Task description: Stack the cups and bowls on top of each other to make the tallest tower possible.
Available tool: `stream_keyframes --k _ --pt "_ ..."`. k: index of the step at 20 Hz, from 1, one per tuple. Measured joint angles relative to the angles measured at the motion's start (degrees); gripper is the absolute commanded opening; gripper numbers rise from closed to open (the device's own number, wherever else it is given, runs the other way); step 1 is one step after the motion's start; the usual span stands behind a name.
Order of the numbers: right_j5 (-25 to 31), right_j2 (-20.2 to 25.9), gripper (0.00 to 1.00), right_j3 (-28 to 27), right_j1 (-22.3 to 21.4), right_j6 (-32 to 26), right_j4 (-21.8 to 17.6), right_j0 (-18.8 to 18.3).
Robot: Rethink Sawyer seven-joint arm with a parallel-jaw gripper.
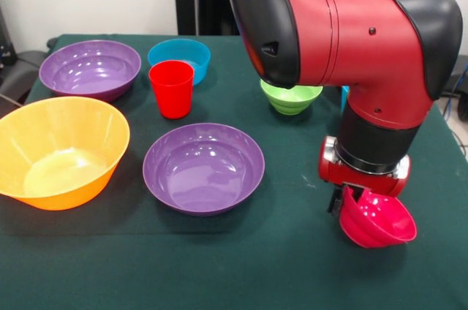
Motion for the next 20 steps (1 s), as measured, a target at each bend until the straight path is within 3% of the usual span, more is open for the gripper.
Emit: stream_keyframes --k 20 --pt "0.0 0.3 0.0 -1.0 0.5 0.0 0.1 -0.2"
